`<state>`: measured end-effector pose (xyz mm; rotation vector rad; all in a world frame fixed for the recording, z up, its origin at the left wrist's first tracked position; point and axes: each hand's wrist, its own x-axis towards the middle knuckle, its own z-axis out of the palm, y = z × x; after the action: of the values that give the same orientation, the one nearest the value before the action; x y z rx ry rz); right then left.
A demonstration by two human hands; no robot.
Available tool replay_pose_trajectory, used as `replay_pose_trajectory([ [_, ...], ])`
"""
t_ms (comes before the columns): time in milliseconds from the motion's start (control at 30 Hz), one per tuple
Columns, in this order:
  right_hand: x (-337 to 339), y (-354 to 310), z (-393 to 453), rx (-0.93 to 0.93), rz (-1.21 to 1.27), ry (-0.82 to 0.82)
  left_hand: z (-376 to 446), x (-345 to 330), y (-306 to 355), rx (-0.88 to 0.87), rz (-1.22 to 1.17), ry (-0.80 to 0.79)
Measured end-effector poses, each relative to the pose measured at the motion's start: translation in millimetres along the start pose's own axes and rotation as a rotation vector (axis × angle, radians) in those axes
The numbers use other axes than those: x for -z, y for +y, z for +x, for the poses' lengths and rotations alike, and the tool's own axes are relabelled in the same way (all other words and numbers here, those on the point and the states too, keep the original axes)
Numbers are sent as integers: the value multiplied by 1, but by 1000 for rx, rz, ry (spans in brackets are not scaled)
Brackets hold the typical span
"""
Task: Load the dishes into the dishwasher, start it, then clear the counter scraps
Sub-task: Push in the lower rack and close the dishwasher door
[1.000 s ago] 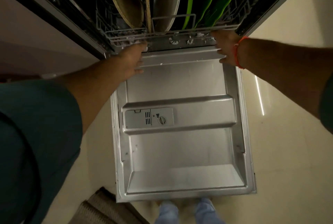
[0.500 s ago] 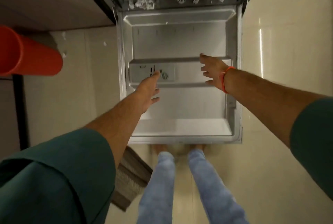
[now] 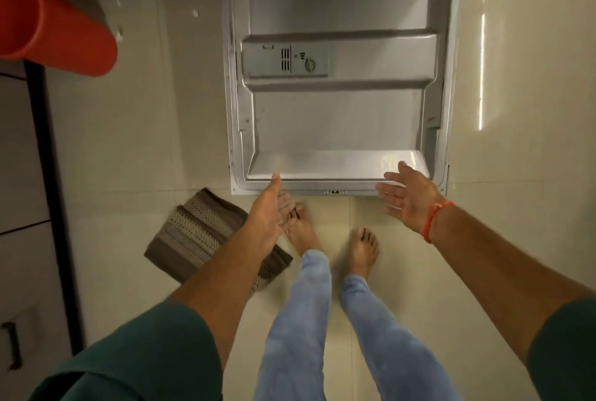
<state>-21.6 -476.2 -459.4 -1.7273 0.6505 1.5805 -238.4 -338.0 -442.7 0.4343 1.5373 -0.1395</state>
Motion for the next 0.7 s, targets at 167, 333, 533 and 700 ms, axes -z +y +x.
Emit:
replay_pose_trajectory([
  [167,3,41,27,-46,38,56,34,14,-42,31,-75,22],
  [333,5,69,71,-68,148,105,81,12,-76,73,-247,69],
  [533,7,96,143,-47,508,120,155,2,-101,53,-607,69],
  [700,12,104,185,71,794,9,197,0,-107,-12,-828,-13],
])
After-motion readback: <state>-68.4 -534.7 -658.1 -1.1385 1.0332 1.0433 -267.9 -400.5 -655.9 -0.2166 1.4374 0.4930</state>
